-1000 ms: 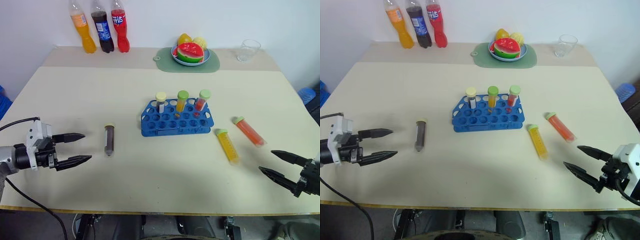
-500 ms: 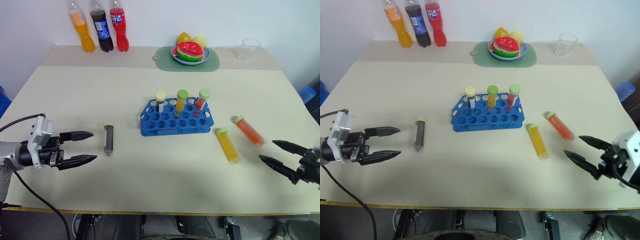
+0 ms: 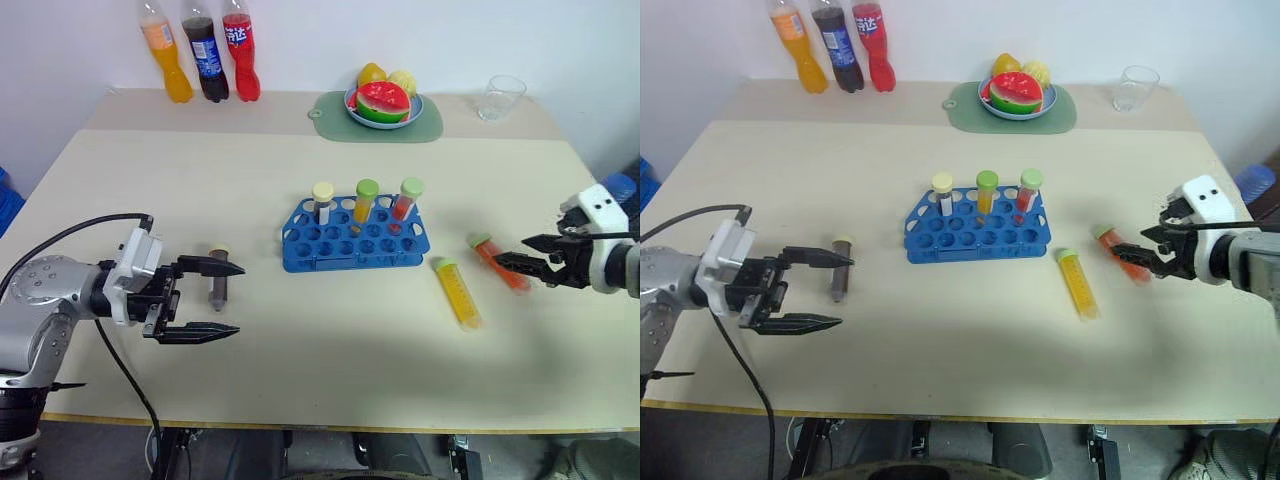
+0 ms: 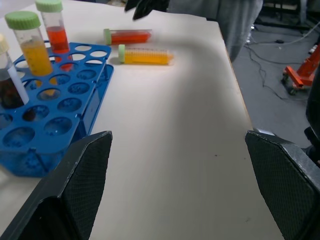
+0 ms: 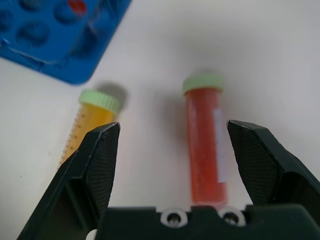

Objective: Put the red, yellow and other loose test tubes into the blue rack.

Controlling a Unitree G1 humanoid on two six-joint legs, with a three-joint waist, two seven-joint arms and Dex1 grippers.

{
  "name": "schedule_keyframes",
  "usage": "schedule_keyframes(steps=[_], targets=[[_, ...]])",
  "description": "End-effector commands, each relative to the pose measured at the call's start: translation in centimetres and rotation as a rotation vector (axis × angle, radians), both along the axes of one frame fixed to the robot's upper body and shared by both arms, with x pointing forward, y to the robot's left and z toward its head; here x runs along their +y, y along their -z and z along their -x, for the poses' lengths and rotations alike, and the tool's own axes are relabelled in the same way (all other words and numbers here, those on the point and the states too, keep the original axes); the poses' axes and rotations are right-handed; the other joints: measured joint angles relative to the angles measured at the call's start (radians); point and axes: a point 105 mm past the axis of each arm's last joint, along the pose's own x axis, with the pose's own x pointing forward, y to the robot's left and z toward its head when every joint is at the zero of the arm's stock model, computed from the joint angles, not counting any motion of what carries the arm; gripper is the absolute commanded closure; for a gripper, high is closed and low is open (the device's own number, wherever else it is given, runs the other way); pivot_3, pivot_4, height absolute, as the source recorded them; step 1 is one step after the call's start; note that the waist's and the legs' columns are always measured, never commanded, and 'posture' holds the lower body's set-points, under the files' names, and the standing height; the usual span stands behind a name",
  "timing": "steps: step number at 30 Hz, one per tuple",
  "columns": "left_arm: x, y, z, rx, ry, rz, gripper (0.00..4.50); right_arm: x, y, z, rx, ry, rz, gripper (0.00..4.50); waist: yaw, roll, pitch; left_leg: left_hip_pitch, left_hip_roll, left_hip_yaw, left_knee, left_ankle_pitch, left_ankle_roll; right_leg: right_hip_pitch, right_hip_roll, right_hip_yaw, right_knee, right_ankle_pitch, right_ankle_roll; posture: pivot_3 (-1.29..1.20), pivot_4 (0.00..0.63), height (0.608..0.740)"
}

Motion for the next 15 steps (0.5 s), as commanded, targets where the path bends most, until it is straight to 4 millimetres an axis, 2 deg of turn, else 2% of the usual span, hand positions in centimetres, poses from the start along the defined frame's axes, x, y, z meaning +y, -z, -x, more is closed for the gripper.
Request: schedule_keyframes(steps=[1, 8, 15], targets=[[-0.3, -0.2, 0.4, -0.014, 0.017, 0.005, 0.15, -0.7, -0.5, -1.5, 0.011, 0.033, 0.031, 0.72, -0.002, 0.000, 0.000, 0.000, 0.000, 0.000, 0.000, 0.000, 0.000, 0.000, 0.000, 0.000, 0.000, 0.000, 0.000, 0.00, 0.150, 0.740], [-0.5, 0.0, 0.7, -0.013, 0.001, 0.005, 0.15, -0.7, 0.2, -4.9, 0.083, 0.023, 0.075, 0.72, -0.006, 0.001, 0.000, 0.001, 0.000, 0.002, 0.001, 0.000, 0.000, -0.002, 0.000, 0.001, 0.005, 0.000, 0.000, 0.00, 0.150, 0.740], [-0.6, 0.1, 1.6, -0.009, -0.024, 0.011, 0.15, -1.0, 2.5, -6.1, 0.189, -0.025, 0.149, 0.72, -0.004, 0.001, 0.001, 0.001, 0.000, 0.001, 0.001, 0.000, 0.000, -0.003, 0.000, 0.000, 0.008, 0.001, 0.002, 0.00, 0.150, 0.740]])
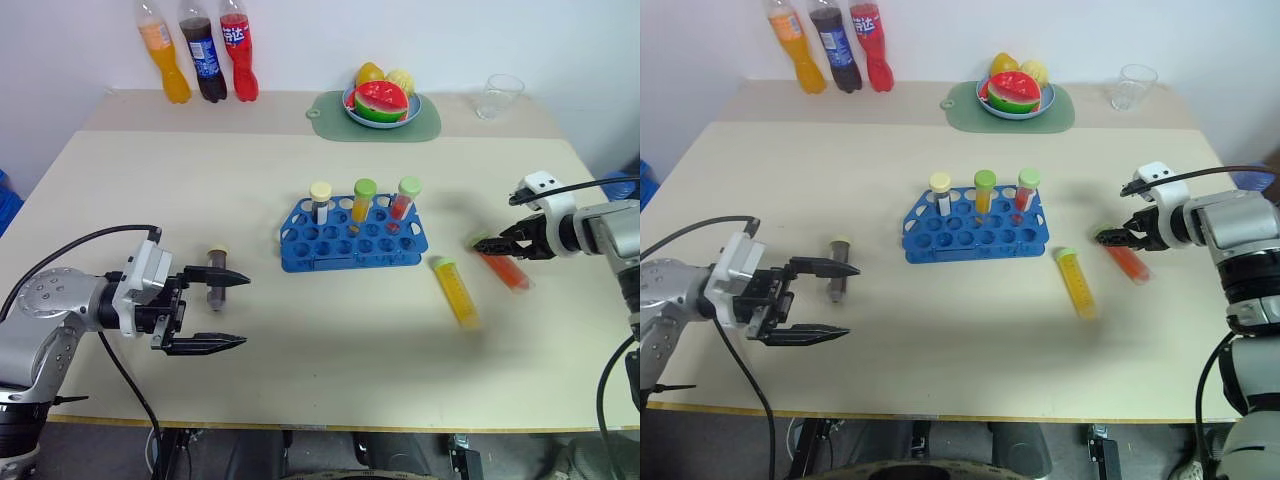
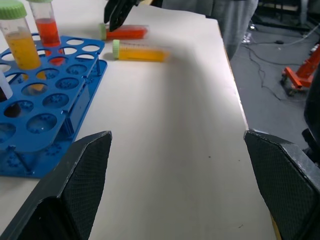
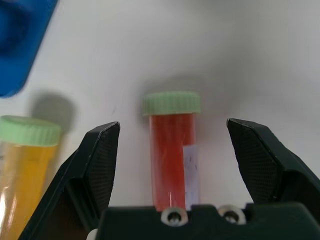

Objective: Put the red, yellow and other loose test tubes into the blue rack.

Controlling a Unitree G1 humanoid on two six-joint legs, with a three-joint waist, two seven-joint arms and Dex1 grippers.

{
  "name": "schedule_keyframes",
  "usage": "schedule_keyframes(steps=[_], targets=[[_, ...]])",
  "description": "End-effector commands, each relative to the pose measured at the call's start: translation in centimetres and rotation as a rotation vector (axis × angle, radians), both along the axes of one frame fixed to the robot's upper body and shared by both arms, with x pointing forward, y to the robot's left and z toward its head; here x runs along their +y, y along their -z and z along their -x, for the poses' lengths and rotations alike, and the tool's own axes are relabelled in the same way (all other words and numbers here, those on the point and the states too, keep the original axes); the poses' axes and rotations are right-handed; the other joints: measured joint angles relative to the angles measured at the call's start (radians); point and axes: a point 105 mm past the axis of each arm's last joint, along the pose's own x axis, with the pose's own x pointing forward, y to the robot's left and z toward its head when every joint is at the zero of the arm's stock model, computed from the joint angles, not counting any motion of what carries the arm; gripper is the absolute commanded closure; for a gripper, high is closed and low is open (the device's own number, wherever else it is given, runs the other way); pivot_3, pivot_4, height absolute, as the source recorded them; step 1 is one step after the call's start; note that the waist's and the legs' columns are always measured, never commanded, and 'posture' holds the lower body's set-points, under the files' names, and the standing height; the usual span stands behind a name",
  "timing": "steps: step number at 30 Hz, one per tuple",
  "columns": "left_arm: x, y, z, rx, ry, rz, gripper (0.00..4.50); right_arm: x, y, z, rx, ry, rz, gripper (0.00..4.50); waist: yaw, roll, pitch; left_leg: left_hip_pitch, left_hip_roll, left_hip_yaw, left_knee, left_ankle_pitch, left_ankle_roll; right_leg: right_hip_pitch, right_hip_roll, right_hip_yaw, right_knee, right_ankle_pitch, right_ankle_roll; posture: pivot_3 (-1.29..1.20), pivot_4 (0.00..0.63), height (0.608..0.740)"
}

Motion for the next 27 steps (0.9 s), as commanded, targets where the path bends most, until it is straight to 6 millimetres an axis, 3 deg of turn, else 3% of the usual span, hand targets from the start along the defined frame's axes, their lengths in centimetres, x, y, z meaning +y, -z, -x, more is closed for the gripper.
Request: schedule_keyframes(steps=[1, 4, 8, 15, 19, 23, 27], targets=[[-0.1, -0.9, 0.6, -0.035, -0.007, 0.014, 0.15, -0.8, 0.5, -0.3, 0.026, -0.019, 0.063, 0.72, -0.001, 0.000, 0.000, 0.000, 0.000, 0.000, 0.000, 0.000, 0.000, 0.000, 0.000, 0.000, 0.000, 0.000, 0.000, 0.00, 0.150, 0.740], [0.1, -0.8, 1.0, -0.030, -0.022, 0.009, 0.08, -1.3, 1.3, -0.3, 0.060, -0.031, 0.100, 1.62, -0.002, 0.000, 0.000, 0.000, 0.000, 0.000, 0.001, 0.000, 0.000, 0.000, 0.000, 0.000, 0.001, 0.000, 0.000, 0.00, 0.150, 0.740], [0.3, -0.7, 1.3, -0.024, -0.035, 0.008, 0.08, -1.7, 1.4, -0.5, 0.068, -0.049, 0.123, 3.53, 0.000, 0.000, 0.000, 0.001, 0.000, 0.000, 0.001, 0.000, 0.000, 0.000, 0.000, 0.000, 0.002, 0.000, 0.000, 0.00, 0.150, 0.740], [0.1, -0.5, 1.2, -0.032, -0.053, 0.022, 0.08, -1.5, -0.7, -0.1, -0.020, -0.156, 0.093, 3.53, 0.002, 0.000, 0.000, 0.001, 0.000, 0.000, 0.001, 0.000, 0.000, 0.001, 0.000, 0.000, 0.002, 0.000, 0.000, 0.00, 0.150, 0.740], [0.0, -0.4, 1.0, -0.041, -0.070, 0.035, 0.08, 1.6, -3.4, 2.5, -0.207, -0.396, -0.117, 3.53, 0.007, 0.001, 0.001, 0.000, 0.000, -0.001, 0.001, 0.000, 0.000, 0.001, 0.000, -0.001, 0.001, 0.001, 0.002, 0.00, 0.150, 0.740], [0.2, -0.3, 0.5, -0.047, -0.077, 0.038, 0.08, 4.1, -5.5, 4.7, -0.411, -0.494, -0.236, 3.53, 0.001, 0.002, 0.001, 0.001, 0.000, -0.001, 0.001, 0.000, 0.000, 0.001, 0.000, -0.001, 0.002, 0.001, 0.002, 0.00, 0.150, 0.740], [-0.1, -0.6, 0.1, -0.061, -0.076, 0.063, 0.08, 7.6, -8.3, 5.5, -0.633, -0.515, -0.498, 3.53, -0.011, 0.002, 0.001, 0.003, 0.001, -0.001, 0.002, 0.000, 0.000, 0.002, 0.003, 0.000, 0.003, 0.001, 0.002, 0.00, 0.150, 0.740]])
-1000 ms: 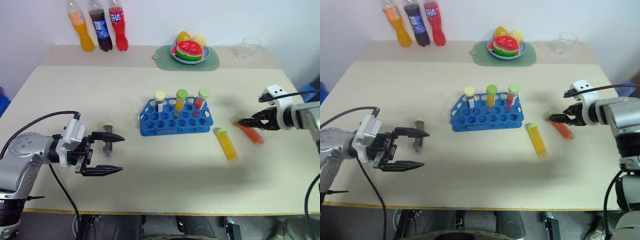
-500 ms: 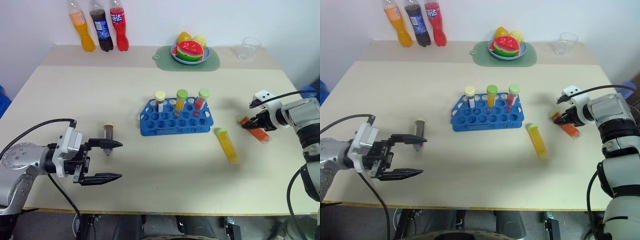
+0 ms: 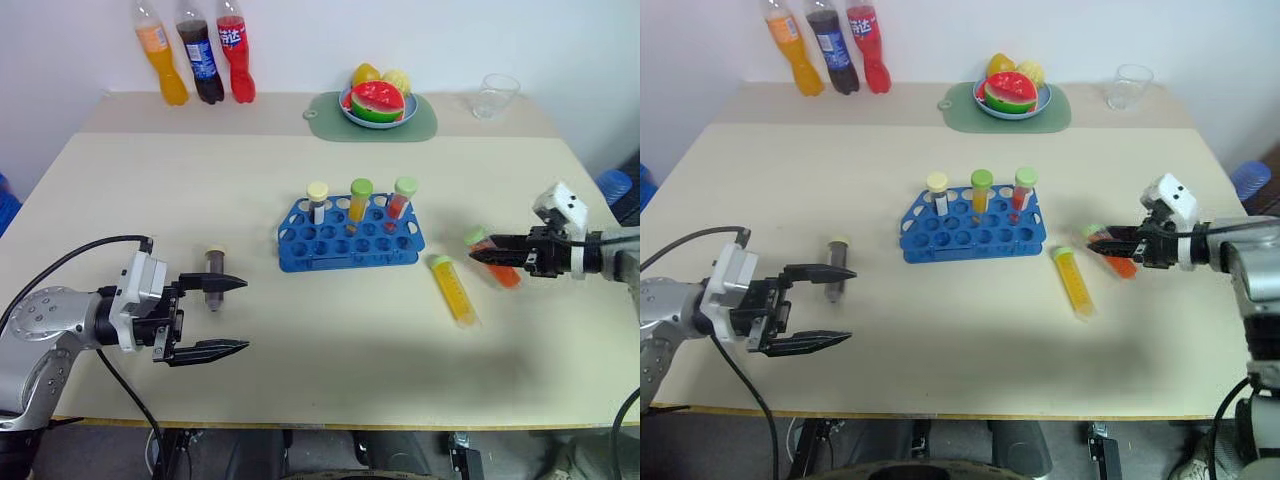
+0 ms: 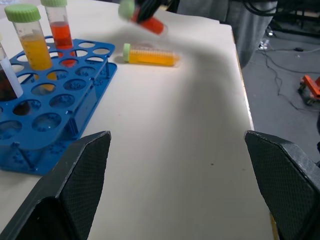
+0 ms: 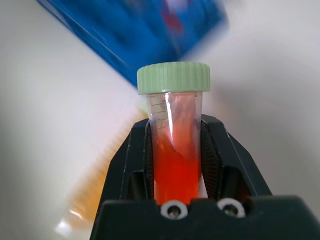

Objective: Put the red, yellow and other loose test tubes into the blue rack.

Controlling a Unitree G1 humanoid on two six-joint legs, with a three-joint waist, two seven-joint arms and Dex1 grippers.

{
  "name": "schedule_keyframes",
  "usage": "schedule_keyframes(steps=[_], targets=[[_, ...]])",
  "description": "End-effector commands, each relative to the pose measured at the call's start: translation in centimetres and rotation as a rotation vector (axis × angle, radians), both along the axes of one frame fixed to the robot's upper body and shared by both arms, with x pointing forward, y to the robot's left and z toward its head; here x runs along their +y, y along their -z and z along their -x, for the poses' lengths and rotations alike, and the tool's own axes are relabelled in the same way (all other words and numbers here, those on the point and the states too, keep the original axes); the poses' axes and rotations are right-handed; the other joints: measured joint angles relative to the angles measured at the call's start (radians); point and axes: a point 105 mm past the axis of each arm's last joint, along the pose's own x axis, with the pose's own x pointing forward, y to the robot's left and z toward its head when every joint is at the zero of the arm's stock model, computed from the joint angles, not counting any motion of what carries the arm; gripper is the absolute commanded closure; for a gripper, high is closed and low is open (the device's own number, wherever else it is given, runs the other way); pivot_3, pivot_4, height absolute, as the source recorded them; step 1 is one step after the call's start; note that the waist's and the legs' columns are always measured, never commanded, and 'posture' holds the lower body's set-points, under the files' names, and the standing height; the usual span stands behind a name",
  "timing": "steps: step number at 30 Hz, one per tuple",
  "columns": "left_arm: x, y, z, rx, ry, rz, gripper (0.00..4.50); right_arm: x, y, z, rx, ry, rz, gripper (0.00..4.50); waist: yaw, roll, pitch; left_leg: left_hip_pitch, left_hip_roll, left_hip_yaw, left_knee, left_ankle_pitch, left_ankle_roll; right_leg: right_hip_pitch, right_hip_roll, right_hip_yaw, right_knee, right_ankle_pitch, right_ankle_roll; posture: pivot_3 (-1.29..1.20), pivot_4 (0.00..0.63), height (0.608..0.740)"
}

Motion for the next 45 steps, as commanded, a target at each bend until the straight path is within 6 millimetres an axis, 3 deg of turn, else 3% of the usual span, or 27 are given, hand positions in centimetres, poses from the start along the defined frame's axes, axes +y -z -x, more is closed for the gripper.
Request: schedule_keyframes(steps=[1, 6, 12, 18, 27, 35, 41, 45], targets=[[-0.3, -0.8, -0.2, -0.039, 0.014, 0.021, 0.08, 2.9, -3.5, 0.5, -0.211, -0.042, -0.174, 3.53, -0.001, 0.000, 0.000, 0.000, 0.000, 0.000, 0.000, 0.000, 0.000, 0.000, 0.000, 0.000, 0.000, 0.000, 0.000, 0.00, 0.150, 0.740], [0.0, -1.1, -0.9, -0.052, -0.004, 0.040, 0.08, 6.5, -2.7, 0.4, -0.358, -0.020, -0.305, 3.53, 0.007, 0.000, 0.000, 0.000, 0.000, -0.002, 0.000, 0.000, 0.000, 0.000, 0.000, -0.001, 0.001, 0.000, 0.000, 0.00, 0.150, 0.740], [0.2, -0.8, -1.4, -0.062, -0.022, 0.019, 0.08, 8.4, -1.7, -0.8, -0.434, 0.080, -0.437, 3.53, 0.011, 0.000, 0.000, -0.001, -0.001, -0.001, 0.000, 0.000, -0.001, 0.000, -0.002, -0.001, 0.001, 0.000, 0.000, 0.00, 0.150, 0.740], [0.3, -0.8, -1.4, -0.063, -0.027, 0.013, 0.08, 8.9, 1.0, -2.3, -0.428, 0.163, -0.449, 3.53, 0.008, -0.001, 0.000, -0.001, -0.001, -0.001, 0.000, 0.000, -0.001, 0.000, -0.002, -0.001, 0.001, 0.000, 0.000, 0.00, 0.150, 0.740], [0.5, -1.2, -1.6, -0.067, -0.033, 0.017, 0.08, 7.9, 4.5, -4.1, -0.423, 0.284, -0.454, 3.53, 0.006, -0.001, -0.001, 0.002, -0.001, -0.001, 0.000, 0.000, -0.001, 0.003, -0.002, -0.001, 0.001, 0.000, 0.000, 0.00, 0.150, 0.740], [0.4, -1.4, -1.9, -0.073, -0.036, 0.024, 0.08, 8.4, 6.4, -3.6, -0.415, 0.280, -0.462, 3.53, 0.004, -0.001, -0.001, 0.003, -0.001, -0.001, 0.000, 0.001, -0.001, 0.003, -0.002, -0.001, 0.002, 0.000, 0.000, 0.00, 0.150, 0.740], [0.0, -1.4, -2.0, -0.070, -0.031, 0.044, 0.08, 8.5, 5.8, -2.9, -0.513, 0.286, -0.368, 0.77, 0.005, -0.002, -0.002, 0.003, -0.001, -0.001, 0.000, 0.001, -0.001, 0.003, -0.002, -0.001, 0.002, 0.000, 0.000, 0.00, 0.150, 0.740], [-0.2, -1.2, -2.1, -0.069, -0.026, 0.049, 0.08, 7.6, 4.0, -2.2, -0.602, 0.296, -0.208, 0.77, 0.009, 0.000, -0.001, 0.002, -0.001, -0.001, 0.000, 0.001, -0.001, 0.002, -0.002, -0.001, 0.002, 0.000, 0.000, 0.00, 0.150, 0.740]])
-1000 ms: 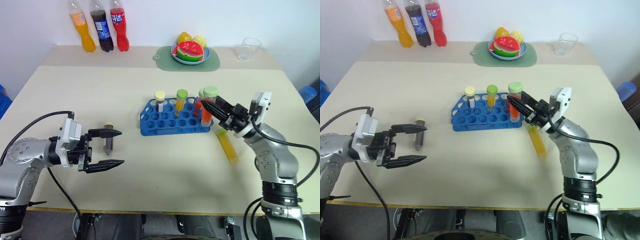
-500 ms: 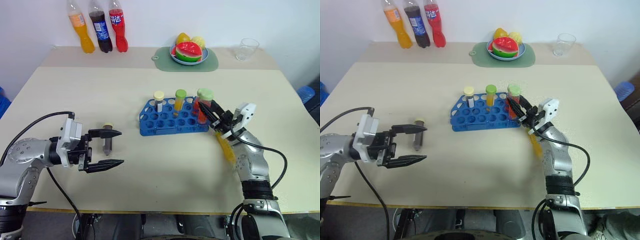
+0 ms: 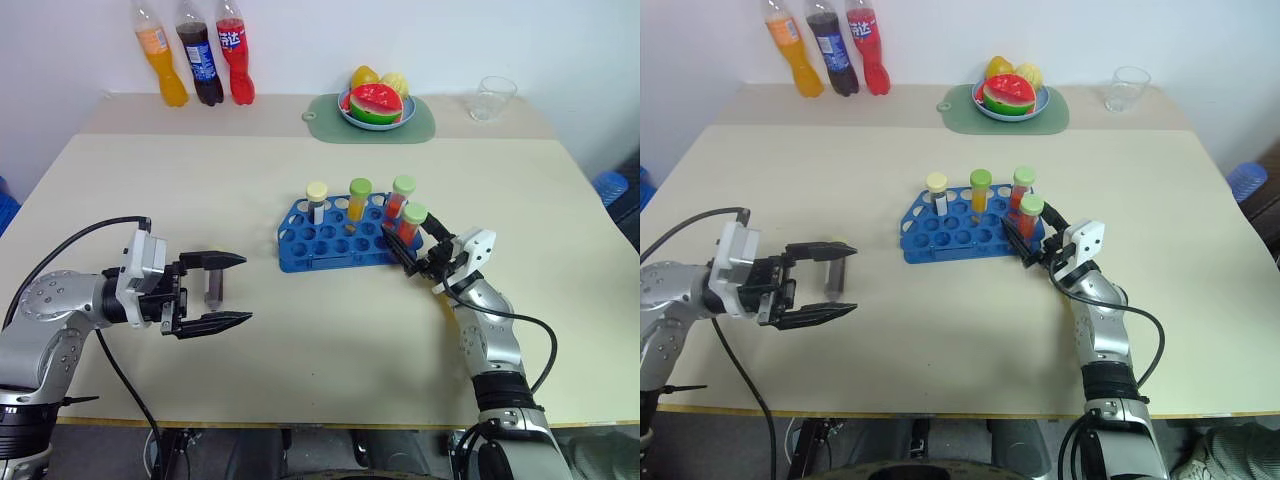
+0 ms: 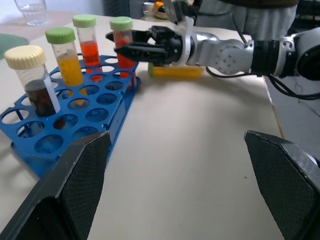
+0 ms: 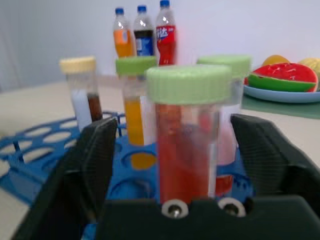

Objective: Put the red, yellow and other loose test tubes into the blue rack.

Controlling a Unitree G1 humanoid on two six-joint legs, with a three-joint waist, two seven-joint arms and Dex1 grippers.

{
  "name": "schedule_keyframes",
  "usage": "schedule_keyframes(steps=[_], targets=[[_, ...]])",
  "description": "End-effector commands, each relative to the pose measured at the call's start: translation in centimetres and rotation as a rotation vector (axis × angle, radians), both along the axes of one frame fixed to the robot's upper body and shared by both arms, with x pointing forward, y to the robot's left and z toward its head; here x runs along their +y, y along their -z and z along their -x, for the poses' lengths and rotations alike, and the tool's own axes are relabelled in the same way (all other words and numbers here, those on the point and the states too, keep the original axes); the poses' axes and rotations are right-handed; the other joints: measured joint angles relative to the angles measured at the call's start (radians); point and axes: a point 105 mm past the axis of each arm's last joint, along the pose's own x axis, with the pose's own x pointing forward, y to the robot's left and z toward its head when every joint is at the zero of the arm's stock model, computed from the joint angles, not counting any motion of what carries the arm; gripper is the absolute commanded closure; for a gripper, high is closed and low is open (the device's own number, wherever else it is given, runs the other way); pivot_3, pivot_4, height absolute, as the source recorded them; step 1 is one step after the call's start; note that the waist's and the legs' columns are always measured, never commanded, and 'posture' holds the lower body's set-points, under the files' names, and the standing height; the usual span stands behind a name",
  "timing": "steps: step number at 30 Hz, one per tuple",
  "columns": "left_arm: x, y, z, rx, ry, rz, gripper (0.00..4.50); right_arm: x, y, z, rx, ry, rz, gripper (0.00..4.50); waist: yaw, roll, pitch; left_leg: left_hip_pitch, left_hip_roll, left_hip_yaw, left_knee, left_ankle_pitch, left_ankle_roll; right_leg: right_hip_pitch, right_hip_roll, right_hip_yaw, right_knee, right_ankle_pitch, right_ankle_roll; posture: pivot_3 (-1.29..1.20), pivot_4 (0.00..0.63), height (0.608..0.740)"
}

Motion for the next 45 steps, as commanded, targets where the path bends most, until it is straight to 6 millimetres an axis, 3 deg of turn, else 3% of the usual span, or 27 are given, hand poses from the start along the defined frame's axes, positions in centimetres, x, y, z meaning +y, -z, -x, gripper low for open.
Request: schedule_keyframes(steps=[1, 8, 12, 16, 21, 32, 35, 39, 42, 45], targets=[[-0.2, -0.4, -0.1, -0.020, 0.008, 0.010, 0.08, -0.9, -3.2, 1.0, -0.090, 0.039, 0.142, 0.77, 0.003, 0.000, 0.000, 0.000, 0.000, 0.000, 0.000, 0.000, 0.000, 0.000, -0.001, 0.000, 0.000, 0.000, 0.000, 0.00, 0.150, 0.740], [-0.7, 0.1, -0.3, -0.007, 0.032, 0.026, 0.08, -4.2, -5.1, 3.9, 0.236, 0.090, 0.376, 0.77, 0.005, 0.000, 0.000, -0.001, -0.001, 0.000, 0.000, 0.000, 0.000, 0.000, 0.000, 0.000, -0.001, -0.001, -0.002, 0.00, 0.150, 0.740], [-1.1, 0.5, -0.3, 0.001, 0.048, 0.031, 0.08, -6.7, -4.5, 4.5, 0.590, 0.164, 0.447, 0.77, 0.001, 0.000, 0.000, 0.000, 0.000, 0.000, 0.000, 0.000, 0.000, 0.000, 0.001, 0.000, -0.001, -0.002, -0.003, 0.00, 0.150, 0.740], [-1.4, 0.7, -0.2, 0.012, 0.062, 0.033, 0.08, -7.2, -3.8, 5.3, 0.887, 0.169, 0.397, 0.77, 0.000, 0.000, 0.000, -0.001, 0.000, -0.001, 0.000, 0.000, 0.000, -0.001, 0.001, 0.000, -0.002, -0.002, -0.004, 0.00, 0.150, 0.740], [-1.6, 0.7, 0.5, 0.007, 0.100, -0.002, 0.08, -6.4, -2.7, 4.9, 1.055, 0.161, 0.351, 0.77, 0.002, -0.001, 0.000, -0.003, 0.000, -0.001, 0.000, 0.000, 0.000, -0.002, 0.001, 0.000, -0.003, -0.002, -0.004, 0.00, 0.150, 0.740], [-1.8, 0.4, 1.5, -0.001, 0.135, -0.052, 0.08, -4.5, 0.8, 4.1, 1.172, 0.145, 0.353, 0.77, -0.002, -0.002, -0.001, -0.004, 0.000, -0.001, 0.000, 0.000, 0.000, -0.002, 0.001, 0.000, -0.003, -0.001, -0.002, 0.00, 0.150, 0.740], [-1.8, 0.4, 1.6, 0.000, 0.132, -0.057, 0.08, -4.6, 1.3, 4.1, 1.176, 0.160, 0.384, 1.53, -0.004, -0.004, -0.002, -0.003, 0.000, -0.001, 0.000, 0.000, 0.000, -0.002, 0.002, 0.000, -0.003, -0.001, -0.002, 0.00, 0.150, 0.740], [-1.7, 0.5, 1.5, 0.005, 0.127, -0.055, 0.08, -5.0, 1.1, 4.3, 1.104, 0.161, 0.490, 3.44, -0.002, -0.004, -0.002, -0.003, 0.000, -0.001, 0.000, 0.000, 0.000, -0.002, 0.002, 0.000, -0.003, -0.001, -0.002, 0.00, 0.150, 0.740], [-1.7, 0.6, 1.4, 0.006, 0.124, -0.050, 0.08, -5.2, 0.9, 4.8, 0.916, 0.096, 0.706, 3.44, 0.005, -0.004, -0.002, -0.003, 0.000, -0.001, 0.000, 0.000, 0.000, -0.002, 0.001, 0.000, -0.003, -0.002, -0.002, 0.00, 0.150, 0.740], [-1.8, 0.6, 1.1, 0.000, 0.117, -0.037, 0.08, -4.4, 0.6, 5.7, 0.789, -0.032, 0.761, 3.44, 0.008, -0.005, -0.003, -0.004, 0.000, -0.001, 0.000, 0.000, 0.000, -0.002, 0.000, -0.001, -0.004, -0.002, -0.002, 0.00, 0.150, 0.740]])
